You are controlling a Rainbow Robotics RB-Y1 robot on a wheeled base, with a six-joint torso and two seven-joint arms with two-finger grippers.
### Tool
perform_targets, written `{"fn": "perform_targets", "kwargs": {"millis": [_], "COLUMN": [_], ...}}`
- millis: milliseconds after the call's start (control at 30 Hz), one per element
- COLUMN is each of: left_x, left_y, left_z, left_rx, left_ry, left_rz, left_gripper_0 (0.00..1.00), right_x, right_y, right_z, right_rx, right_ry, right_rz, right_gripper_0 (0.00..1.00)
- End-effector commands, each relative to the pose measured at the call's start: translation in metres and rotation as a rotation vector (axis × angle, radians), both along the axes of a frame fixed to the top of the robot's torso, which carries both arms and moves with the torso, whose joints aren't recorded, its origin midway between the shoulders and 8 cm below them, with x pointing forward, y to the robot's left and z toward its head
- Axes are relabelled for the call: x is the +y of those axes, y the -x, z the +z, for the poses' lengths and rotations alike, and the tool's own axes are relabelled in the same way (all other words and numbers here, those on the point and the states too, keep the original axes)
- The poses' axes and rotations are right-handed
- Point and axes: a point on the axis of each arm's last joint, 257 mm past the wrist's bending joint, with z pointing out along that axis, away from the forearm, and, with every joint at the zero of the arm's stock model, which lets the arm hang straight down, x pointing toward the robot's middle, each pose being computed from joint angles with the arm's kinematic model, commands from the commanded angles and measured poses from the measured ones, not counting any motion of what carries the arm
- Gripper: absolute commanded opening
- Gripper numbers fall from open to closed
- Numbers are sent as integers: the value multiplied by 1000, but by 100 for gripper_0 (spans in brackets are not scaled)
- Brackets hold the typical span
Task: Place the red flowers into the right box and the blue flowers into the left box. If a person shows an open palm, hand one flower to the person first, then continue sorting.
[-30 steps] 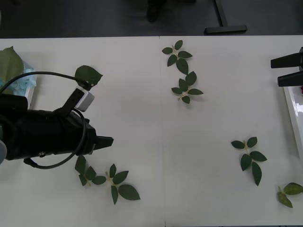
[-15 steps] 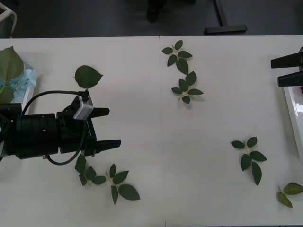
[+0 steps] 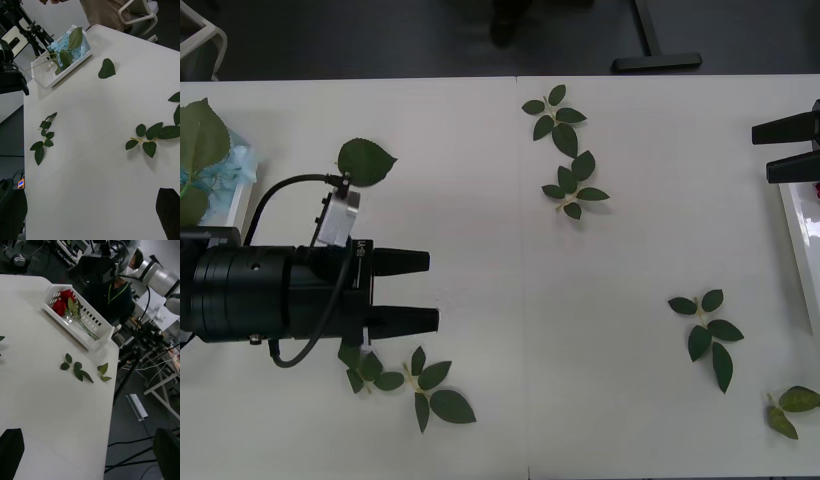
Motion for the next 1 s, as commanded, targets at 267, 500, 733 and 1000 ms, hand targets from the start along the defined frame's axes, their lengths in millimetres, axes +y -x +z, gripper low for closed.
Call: {"fn": "perform_targets", "kwargs": {"millis": [267,500,733,1000], "left_x": [8,12,13,15], "left_y": [-3,-10,-6,-8], "left_z": [41,57,59,57], "left_rx": [-15,-64,-58,-50], "left_ry": [84,77,79,80], "left_rz": [-32,-36,-50,-45], "left_gripper_0": [100,100,100,100], "right_x": [-1,-1,-1,-1], "right_y": [3,3,3,3], "right_z": [4,4,4,4], "right_rx": [-4,-4,-4,-4], "right_ry": [9,9,9,9], "right_rz": [5,5,5,5], "right_gripper_0": [100,100,100,100]}}
